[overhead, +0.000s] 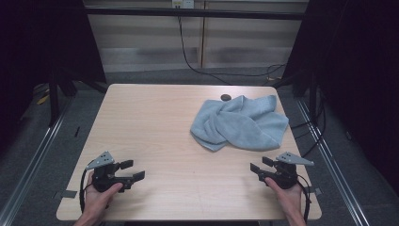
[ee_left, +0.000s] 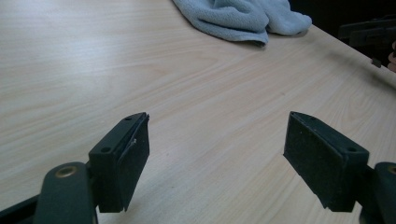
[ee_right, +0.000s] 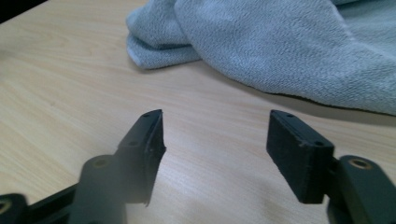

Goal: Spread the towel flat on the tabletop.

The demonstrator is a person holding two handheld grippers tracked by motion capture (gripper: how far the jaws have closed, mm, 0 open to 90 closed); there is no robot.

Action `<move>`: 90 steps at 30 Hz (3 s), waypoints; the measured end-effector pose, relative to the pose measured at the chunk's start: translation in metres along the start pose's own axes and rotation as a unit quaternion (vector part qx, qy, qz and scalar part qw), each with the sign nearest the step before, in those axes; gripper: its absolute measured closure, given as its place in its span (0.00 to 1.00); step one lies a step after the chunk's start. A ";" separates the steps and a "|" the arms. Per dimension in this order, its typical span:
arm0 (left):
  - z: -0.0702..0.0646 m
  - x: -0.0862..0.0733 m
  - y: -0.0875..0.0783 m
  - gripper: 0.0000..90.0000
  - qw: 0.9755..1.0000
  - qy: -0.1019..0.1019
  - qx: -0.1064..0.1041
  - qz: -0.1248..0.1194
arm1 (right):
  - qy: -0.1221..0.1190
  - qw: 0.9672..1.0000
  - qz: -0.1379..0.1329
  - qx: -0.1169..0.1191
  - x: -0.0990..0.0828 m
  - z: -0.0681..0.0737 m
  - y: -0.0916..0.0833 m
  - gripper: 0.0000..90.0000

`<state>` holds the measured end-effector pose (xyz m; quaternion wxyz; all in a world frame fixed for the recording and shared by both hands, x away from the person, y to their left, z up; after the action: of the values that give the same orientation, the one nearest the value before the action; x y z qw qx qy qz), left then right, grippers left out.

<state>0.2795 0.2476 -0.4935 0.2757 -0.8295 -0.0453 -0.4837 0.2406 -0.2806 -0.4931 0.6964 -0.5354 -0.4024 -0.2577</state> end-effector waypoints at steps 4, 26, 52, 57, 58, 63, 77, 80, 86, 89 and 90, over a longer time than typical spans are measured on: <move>0.002 0.000 0.004 0.25 1.000 0.003 0.001 0.008 | 0.008 1.000 0.003 0.013 0.001 0.000 -0.002 0.42; -0.001 0.006 -0.003 0.26 1.000 0.021 0.007 -0.012 | -0.044 0.996 0.045 0.066 0.023 0.019 0.014 0.31; 0.003 0.006 -0.003 0.26 1.000 0.017 -0.003 -0.002 | -0.054 0.995 0.060 0.060 0.082 0.002 0.103 0.27; 0.004 0.006 -0.001 0.26 1.000 0.013 -0.005 -0.002 | -0.050 0.995 0.072 0.047 0.087 -0.007 0.122 0.19; 0.004 0.006 -0.001 0.26 1.000 0.013 -0.005 -0.002 | -0.048 0.995 0.081 0.042 0.087 -0.008 0.126 0.18; 0.003 0.004 0.002 0.26 1.000 0.012 -0.009 0.005 | -0.062 0.992 0.108 0.028 0.078 -0.004 0.142 0.21; 0.005 0.004 0.005 0.26 1.000 0.012 -0.006 0.012 | -0.071 0.992 0.099 0.040 0.067 0.022 0.142 0.80; 0.005 0.004 0.006 0.26 1.000 0.011 -0.008 0.013 | -0.073 0.990 0.101 0.058 0.064 0.030 0.139 0.81; 0.003 0.005 0.003 0.26 1.000 0.012 -0.009 0.007 | -0.092 0.986 0.104 0.095 0.056 0.056 0.132 0.81; 0.004 0.006 0.003 0.26 1.000 0.010 -0.007 0.005 | -0.101 0.984 0.108 0.099 0.055 0.063 0.131 0.81; 0.004 0.006 0.004 0.26 1.000 0.010 -0.006 0.004 | -0.107 0.983 0.111 0.102 0.055 0.067 0.130 0.81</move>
<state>0.2868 0.2455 -0.4917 0.2730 -0.8263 -0.0361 -0.4913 0.3539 -0.1744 -0.5098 0.7246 -0.5276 -0.4365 -0.0775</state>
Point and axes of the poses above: each handheld gripper's, and its own axes: y roughly forward along the jaws, x roughly out of its top, z roughly to its left, the point moved 1 cm from there along y, roughly forward along the jaws, and after that the axes turned 9 degrees about -x, right-handed, at the moved point
